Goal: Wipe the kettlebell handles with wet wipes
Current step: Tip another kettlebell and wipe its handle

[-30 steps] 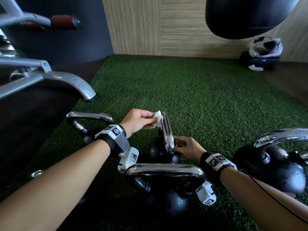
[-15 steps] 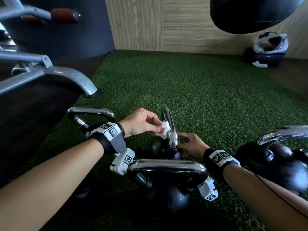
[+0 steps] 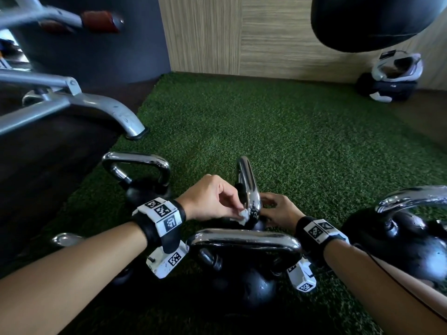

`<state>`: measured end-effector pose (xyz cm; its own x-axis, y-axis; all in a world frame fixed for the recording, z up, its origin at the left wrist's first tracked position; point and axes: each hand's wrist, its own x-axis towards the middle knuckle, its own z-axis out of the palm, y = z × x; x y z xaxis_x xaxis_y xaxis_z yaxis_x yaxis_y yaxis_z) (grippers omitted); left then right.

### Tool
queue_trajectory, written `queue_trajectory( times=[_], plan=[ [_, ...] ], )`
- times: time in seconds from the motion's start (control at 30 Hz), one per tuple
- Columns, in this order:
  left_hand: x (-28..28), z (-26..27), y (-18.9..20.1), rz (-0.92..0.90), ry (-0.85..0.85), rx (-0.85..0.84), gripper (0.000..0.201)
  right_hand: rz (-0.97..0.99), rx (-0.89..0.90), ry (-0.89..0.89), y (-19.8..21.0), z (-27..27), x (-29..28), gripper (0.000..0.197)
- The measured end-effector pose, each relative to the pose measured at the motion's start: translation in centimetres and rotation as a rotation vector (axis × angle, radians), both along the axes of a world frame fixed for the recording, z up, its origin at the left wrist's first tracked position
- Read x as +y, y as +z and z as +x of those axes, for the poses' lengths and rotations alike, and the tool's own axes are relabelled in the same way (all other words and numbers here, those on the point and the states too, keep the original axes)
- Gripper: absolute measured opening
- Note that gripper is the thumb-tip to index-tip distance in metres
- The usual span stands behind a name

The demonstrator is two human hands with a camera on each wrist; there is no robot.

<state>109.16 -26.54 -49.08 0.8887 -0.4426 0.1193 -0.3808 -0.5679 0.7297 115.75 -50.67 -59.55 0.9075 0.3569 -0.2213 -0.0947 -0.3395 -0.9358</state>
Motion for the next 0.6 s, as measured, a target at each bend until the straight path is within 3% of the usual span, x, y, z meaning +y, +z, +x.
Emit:
queue_trajectory(
  times=[0.13, 0.3, 0.47, 0.6],
  plan=[
    [-0.8, -0.8, -1.6, 0.112, -0.067, -0.039, 0.01, 0.014, -0.012, -0.002, -0.4, 0.0, 0.0, 0.068],
    [-0.8, -1.0, -2.0, 0.188, -0.093, -0.065, 0.005, -0.047, -0.06, 0.005, 0.2, -0.2, 0.2, 0.09],
    [0.5, -0.3, -0.5, 0.245, -0.06, -0.036, 0.014, -0.171, -0.088, 0.118, 3.4, -0.3, -1.0, 0.052],
    [2.3, 0.8, 2.3, 0.175, 0.066, -0.086, 0.014, -0.119, -0.166, 0.023, 6.7, 0.4, -2.0, 0.016]
  ],
)
